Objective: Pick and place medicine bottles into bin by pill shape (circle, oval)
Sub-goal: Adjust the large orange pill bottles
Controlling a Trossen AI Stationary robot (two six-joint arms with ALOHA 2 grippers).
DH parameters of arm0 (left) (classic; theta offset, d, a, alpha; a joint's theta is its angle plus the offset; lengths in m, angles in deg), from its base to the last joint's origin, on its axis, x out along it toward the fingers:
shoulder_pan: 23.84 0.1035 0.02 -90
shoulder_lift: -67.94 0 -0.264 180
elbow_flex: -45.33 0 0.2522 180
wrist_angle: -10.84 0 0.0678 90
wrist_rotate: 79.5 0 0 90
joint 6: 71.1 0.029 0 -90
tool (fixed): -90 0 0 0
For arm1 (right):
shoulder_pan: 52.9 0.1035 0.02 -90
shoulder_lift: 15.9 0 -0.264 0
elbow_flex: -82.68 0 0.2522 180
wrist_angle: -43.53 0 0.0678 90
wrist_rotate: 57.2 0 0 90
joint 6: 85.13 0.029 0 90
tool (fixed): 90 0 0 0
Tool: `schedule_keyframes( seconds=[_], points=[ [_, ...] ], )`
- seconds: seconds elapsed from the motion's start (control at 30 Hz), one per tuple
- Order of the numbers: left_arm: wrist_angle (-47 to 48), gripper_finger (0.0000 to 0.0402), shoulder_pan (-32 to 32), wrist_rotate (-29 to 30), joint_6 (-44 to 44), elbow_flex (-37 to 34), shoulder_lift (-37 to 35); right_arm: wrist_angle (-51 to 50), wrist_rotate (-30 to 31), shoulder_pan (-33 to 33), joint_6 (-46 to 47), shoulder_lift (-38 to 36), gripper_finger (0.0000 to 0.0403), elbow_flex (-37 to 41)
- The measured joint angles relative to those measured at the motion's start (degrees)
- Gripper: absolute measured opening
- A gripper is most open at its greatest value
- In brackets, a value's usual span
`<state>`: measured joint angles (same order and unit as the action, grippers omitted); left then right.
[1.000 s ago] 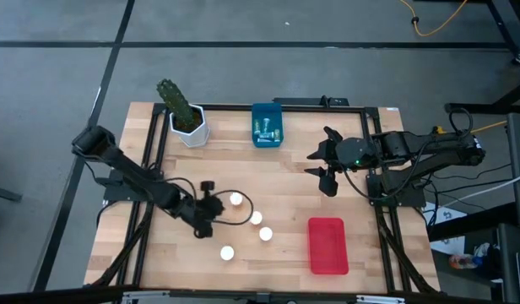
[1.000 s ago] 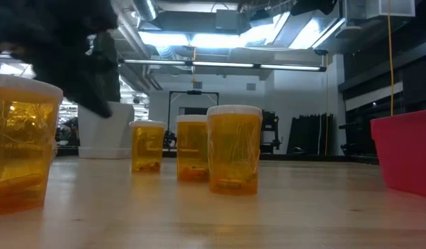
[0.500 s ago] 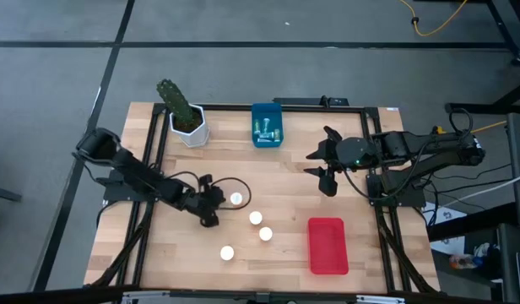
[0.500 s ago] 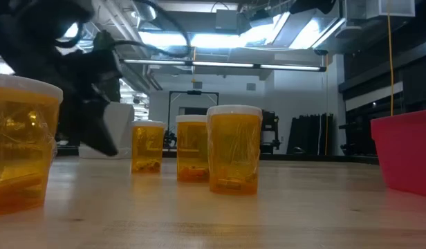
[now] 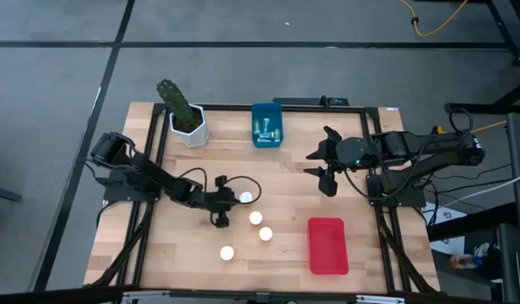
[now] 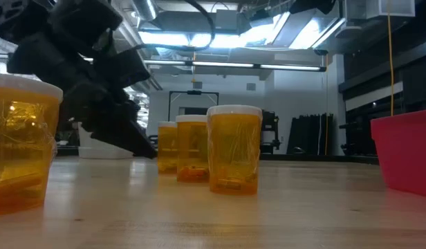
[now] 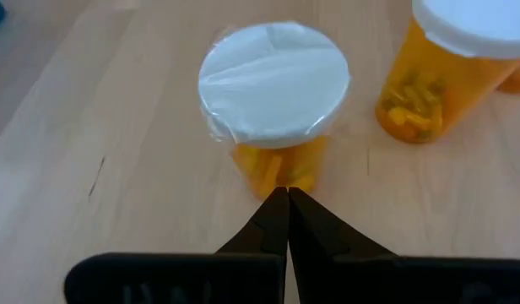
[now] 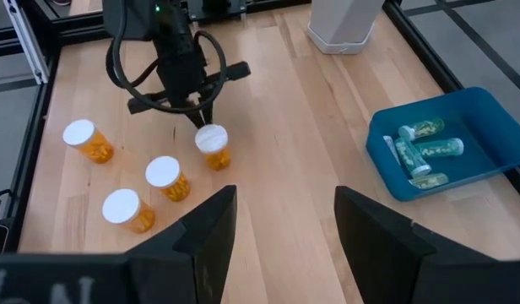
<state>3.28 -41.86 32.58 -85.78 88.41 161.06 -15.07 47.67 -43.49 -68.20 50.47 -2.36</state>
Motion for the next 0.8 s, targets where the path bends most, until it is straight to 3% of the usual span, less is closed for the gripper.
schedule_keyframes(
  seconds=[0.4,0.8],
  points=[
    [-0.1,0.0000,3.1,-2.4,10.5,11.2,9.9,0.0,-0.1,0.0,0.0,0.0,0.0201,0.0],
    [1.4,0.0000,4.9,-4.9,15.2,15.5,10.4,0.0,-1.6,0.0,0.0,0.0,0.0201,0.0]
  ],
)
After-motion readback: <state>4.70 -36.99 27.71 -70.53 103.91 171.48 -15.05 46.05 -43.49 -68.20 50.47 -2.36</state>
